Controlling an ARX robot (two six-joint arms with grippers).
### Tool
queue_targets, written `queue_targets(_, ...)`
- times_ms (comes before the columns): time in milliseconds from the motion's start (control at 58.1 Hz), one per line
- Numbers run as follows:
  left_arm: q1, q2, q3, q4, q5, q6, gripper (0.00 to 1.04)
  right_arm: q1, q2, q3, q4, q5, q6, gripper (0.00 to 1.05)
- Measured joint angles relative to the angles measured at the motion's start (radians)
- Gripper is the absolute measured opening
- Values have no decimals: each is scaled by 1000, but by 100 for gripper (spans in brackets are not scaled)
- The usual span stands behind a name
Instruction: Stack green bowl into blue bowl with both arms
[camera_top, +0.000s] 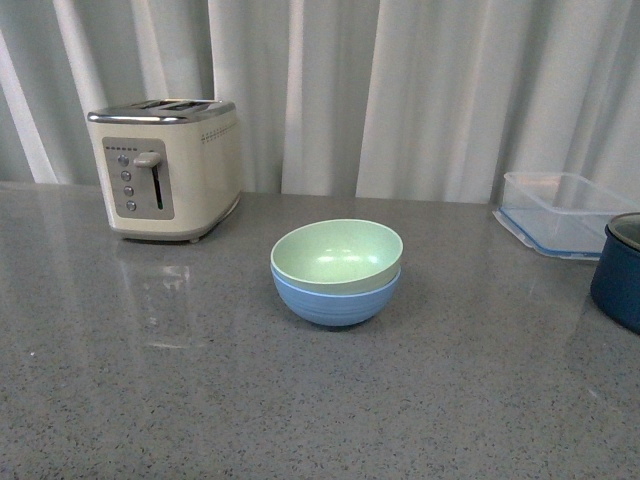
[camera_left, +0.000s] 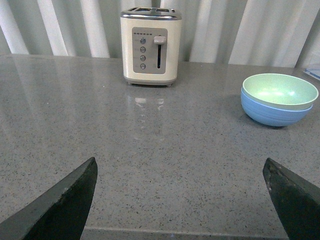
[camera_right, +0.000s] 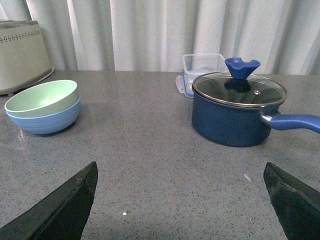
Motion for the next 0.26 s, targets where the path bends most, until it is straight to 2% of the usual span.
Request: queue_targets(258,0,0,0,0,0,0,98,0,0,0,0,0,0,95)
